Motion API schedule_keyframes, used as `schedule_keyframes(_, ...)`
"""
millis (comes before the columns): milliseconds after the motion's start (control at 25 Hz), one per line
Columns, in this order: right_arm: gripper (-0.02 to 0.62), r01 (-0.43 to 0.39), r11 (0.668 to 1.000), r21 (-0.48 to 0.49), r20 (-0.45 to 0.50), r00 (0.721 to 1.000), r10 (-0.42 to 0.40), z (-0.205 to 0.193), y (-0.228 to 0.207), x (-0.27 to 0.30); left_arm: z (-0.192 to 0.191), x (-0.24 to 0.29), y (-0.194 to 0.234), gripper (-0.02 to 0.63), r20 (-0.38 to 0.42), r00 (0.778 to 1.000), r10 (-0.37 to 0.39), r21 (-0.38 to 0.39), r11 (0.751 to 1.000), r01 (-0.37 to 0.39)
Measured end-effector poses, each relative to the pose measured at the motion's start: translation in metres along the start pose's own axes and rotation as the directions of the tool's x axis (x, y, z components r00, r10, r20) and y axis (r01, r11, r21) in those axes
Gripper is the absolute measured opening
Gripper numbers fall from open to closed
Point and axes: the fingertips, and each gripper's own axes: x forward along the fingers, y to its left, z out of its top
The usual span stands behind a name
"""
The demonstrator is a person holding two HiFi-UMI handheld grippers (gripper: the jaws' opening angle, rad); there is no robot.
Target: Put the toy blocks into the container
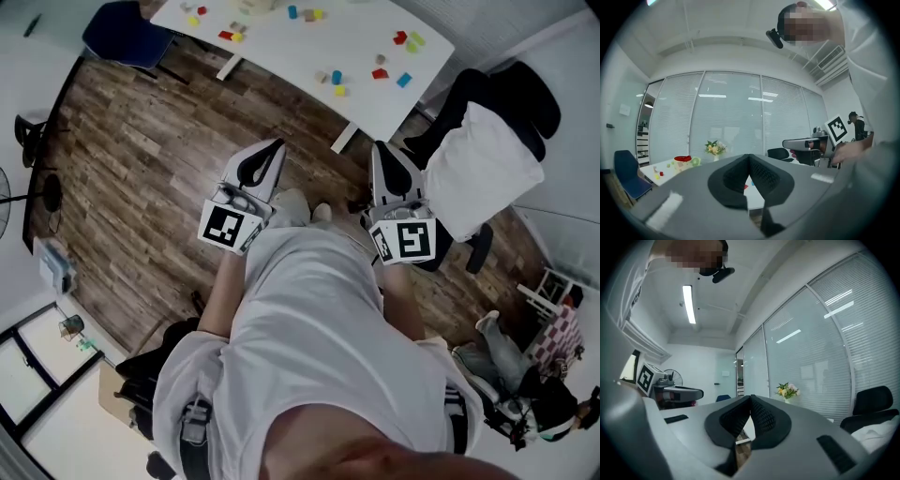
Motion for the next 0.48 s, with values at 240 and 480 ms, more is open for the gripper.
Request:
schedule_keyframes(240, 0.000, -0.020, 1.000, -0.001, -0.050, 0.999, 0.020, -0.020, 0.003, 0.036, -0.013, -0.014, 0.040, -0.006, -0.021, 0.997, 0.079, -0.020, 0.997, -0.079)
schedule_keyframes(480, 0.000, -0.007, 0.999, -0.038, -0.074, 0.997, 0.004, -0.027, -0.007, 0.093, -0.023, 0.012, 0.103, -0.006, -0.004, 0.995, 0.098, -0.034, 0.995, -0.098)
